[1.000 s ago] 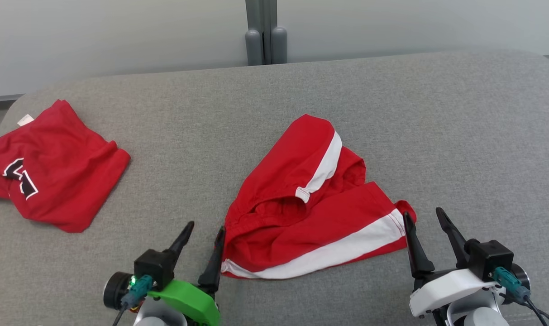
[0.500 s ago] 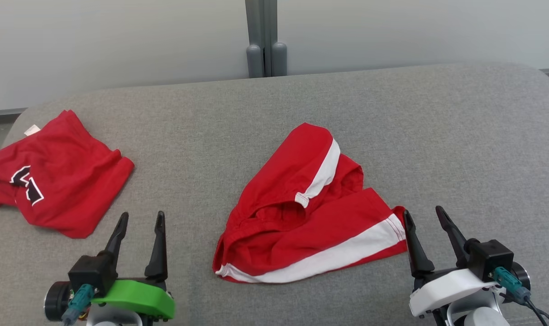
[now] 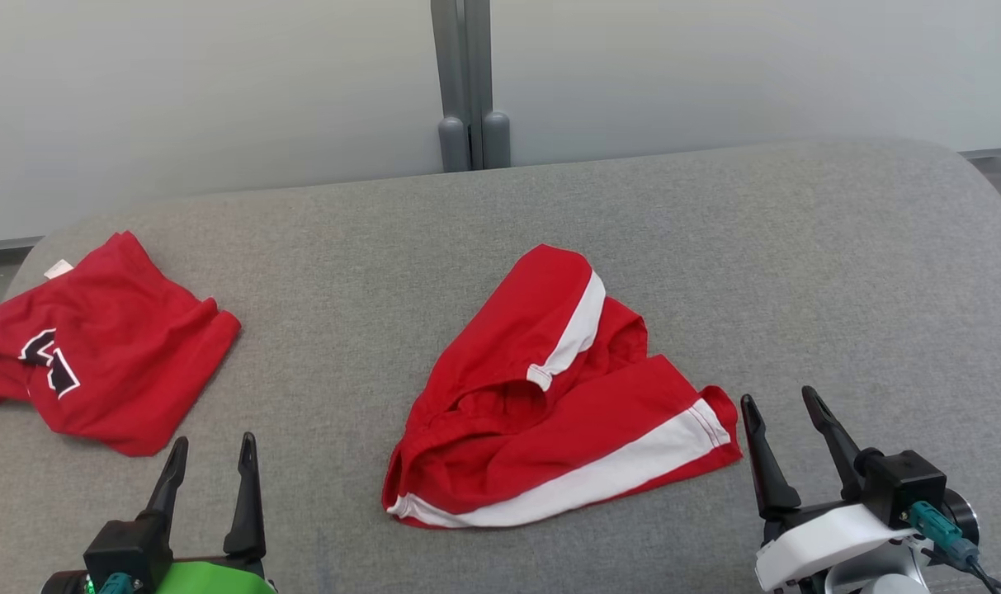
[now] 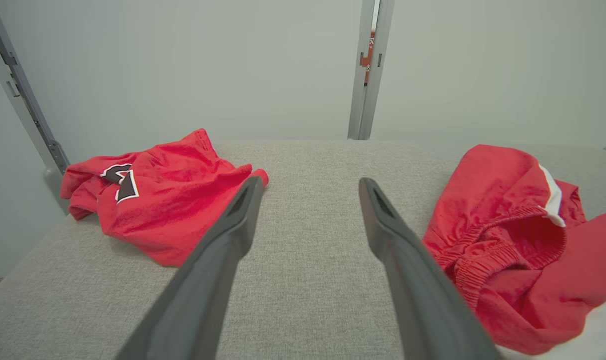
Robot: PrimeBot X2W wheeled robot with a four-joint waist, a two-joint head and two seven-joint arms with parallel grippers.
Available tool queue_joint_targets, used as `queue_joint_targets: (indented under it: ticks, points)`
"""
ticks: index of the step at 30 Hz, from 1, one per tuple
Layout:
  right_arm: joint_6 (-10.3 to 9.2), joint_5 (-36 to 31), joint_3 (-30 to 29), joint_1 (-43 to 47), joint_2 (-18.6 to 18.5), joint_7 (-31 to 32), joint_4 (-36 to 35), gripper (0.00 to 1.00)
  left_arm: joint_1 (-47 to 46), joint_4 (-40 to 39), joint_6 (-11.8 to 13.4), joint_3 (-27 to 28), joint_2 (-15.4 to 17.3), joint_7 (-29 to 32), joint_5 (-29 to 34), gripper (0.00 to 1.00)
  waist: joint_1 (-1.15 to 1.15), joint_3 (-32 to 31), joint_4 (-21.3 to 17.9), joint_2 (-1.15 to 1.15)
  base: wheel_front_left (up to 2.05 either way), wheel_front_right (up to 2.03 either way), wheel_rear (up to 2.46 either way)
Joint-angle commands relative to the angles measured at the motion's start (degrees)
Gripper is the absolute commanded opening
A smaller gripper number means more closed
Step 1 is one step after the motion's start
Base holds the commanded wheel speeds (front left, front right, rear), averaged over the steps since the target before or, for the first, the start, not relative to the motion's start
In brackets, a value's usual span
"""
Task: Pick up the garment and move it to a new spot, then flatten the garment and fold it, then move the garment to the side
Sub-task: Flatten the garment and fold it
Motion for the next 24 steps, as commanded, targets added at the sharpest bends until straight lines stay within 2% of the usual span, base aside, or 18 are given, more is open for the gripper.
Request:
queue_joint_targets:
  ticks: [1,13,24]
  points:
    - [0.01,-0.16,-0.08,0.76,-0.34,-0.19,-0.48,1.0,0.95,-0.17,-0.48,0.63,-0.19,-0.09,0.91,1.0,0.0,-0.19,0.01,0.0,0.0,0.0,0.0]
    - [0.01,-0.44,-0.46,1.86,0.06,-0.19,-1.23,1.0,1.43,-0.4,-1.9,3.14,-2.87,-0.09,3.08,1.0,0.0,-0.67,-0.09,0.0,0.0,0.0,0.0]
    - [0.01,-0.74,-0.33,2.02,0.38,-0.19,-0.8,1.0,1.19,0.33,-3.0,4.41,-3.87,-0.09,4.73,1.0,0.0,-0.75,0.03,0.0,0.0,0.0,0.0]
